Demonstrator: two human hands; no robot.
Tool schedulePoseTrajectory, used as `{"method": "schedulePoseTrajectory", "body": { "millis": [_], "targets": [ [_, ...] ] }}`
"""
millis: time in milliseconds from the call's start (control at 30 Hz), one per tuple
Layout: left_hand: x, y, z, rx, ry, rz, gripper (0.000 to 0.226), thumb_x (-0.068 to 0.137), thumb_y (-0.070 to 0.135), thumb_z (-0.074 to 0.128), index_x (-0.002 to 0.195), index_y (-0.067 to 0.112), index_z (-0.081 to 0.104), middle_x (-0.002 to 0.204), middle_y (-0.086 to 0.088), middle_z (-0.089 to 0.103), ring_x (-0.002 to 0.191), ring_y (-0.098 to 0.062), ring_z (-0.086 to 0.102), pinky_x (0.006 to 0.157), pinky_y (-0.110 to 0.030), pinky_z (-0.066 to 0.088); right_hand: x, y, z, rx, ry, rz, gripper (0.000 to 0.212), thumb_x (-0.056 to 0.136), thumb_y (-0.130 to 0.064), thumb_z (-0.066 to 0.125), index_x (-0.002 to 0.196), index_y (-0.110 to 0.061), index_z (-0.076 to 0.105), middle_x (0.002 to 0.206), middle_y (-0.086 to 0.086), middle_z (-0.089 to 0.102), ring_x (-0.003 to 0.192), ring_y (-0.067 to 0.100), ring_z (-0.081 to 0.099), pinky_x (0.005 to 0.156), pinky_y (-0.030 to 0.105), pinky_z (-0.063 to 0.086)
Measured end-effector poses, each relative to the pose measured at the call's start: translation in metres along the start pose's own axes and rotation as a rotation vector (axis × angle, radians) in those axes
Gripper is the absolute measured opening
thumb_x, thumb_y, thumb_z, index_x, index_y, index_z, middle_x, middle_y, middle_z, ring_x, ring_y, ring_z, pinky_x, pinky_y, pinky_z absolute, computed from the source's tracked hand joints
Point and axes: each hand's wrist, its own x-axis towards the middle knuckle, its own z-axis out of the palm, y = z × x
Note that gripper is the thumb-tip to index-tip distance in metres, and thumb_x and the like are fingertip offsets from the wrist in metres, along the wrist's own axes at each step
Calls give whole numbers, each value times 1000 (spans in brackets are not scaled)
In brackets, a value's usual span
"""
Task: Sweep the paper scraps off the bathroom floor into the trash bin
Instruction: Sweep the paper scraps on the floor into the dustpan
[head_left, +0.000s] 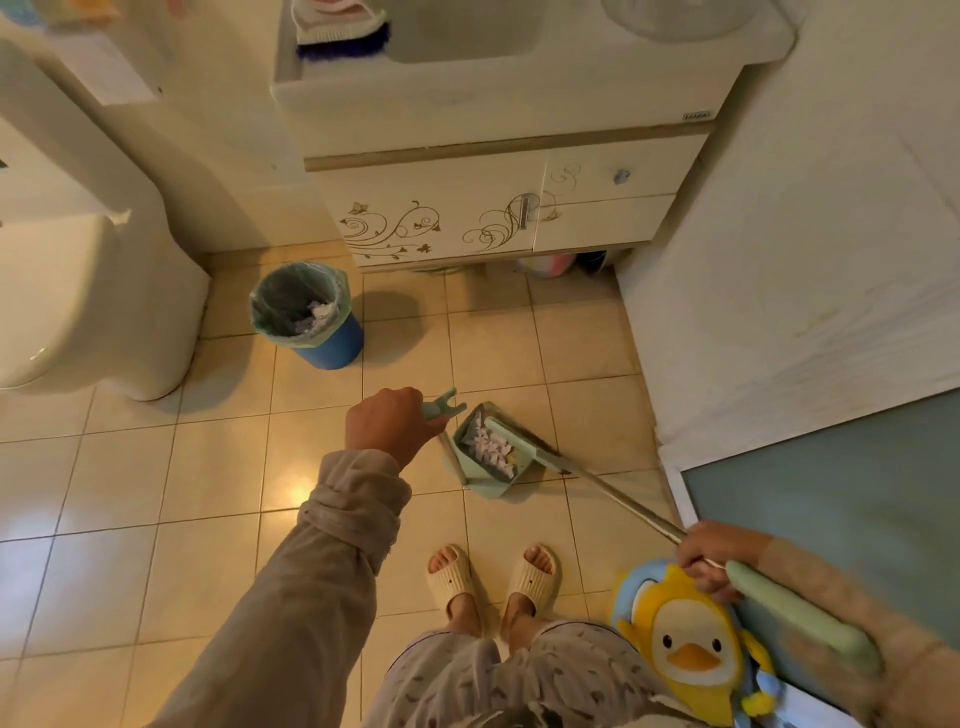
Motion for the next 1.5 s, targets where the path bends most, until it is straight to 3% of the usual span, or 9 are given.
{"method": "schedulePoseTrajectory", "body": {
  "millis": [267, 367, 567, 667, 833, 1033, 1133, 1300, 1500],
  "targets": [
    [-38, -34, 2, -3, 11, -48, 44, 89, 53, 49, 98, 13, 65, 89, -6, 70, 81, -23, 65, 72, -31, 50, -11, -28, -50, 306, 34, -55, 51, 94, -2, 33, 44, -11, 36, 27, 1, 31, 16, 8, 27, 25, 6, 25],
    [-55, -56, 4, -86, 52, -154, 43, 89, 52, 51, 95, 12, 66, 83, -6, 68, 74, -22, 62, 66, -30, 47, -8, -49, -51, 229, 73, -70, 47, 94, -2, 32, 49, -11, 35, 27, 1, 31, 17, 8, 27, 25, 7, 25],
    [-110, -99, 23, -211, 146, -419, 44, 88, 51, 52, 95, 10, 68, 84, -8, 71, 73, -25, 64, 68, -32, 51, 3, -98, -12, -35, 115, -139, 64, 91, -4, 35, 28, -17, 37, 30, -1, 36, 21, 8, 29, 28, 12, 25],
    [-138, -110, 39, -225, 189, -527, 42, 89, 50, 52, 96, 12, 68, 79, -5, 69, 67, -21, 61, 62, -30, 50, 7, -117, 28, -119, 137, -137, 46, 90, -1, 34, 46, -13, 37, 26, 0, 36, 18, 8, 30, 27, 11, 25],
    [-162, -121, 50, -277, 105, -738, 43, 90, 51, 48, 89, 10, 64, 66, 1, 54, 57, -15, 49, 45, -21, 29, 21, -117, 97, -3, 113, -142, 25, 87, -3, 40, 63, -11, 37, 30, -2, 38, 22, 8, 33, 28, 12, 27],
    [-144, -144, 35, -1017, -133, -890, 34, 88, 21, 62, 61, 5, 49, 54, -6, 46, 44, -18, 43, 44, -24, 38, 1, -124, 175, -14, 38, -171, 32, 89, -5, 43, 58, -8, 40, 52, 6, 40, 47, 17, 36, 39, 25, 37],
    [-141, -156, 32, -867, -17, -837, 27, 87, 29, 63, 75, 7, 53, 58, -1, 48, 59, -22, 52, 53, -27, 44, -13, -125, 200, 200, -101, -327, 28, 90, -6, 44, 62, -5, 50, 56, 7, 49, 47, 16, 47, 45, 24, 42],
    [-150, -177, 36, -758, 134, -842, 35, 85, 36, 64, 89, 1, 67, 55, 4, 44, 48, -8, 38, 44, -21, 26, -8, -163, 236, -109, 143, -268, 42, 97, -15, 37, 56, -8, 37, 62, 12, 40, 54, 21, 35, 53, 29, 29],
    [-165, -203, 32, -845, 294, -856, 36, 87, 31, 62, 92, -4, 66, 63, -3, 51, 57, -15, 45, 52, -25, 34, 9, -165, 243, -151, 209, -251, 37, 93, -4, 37, 57, -9, 36, 50, 7, 37, 44, 17, 33, 44, 25, 29]
  ]
}}
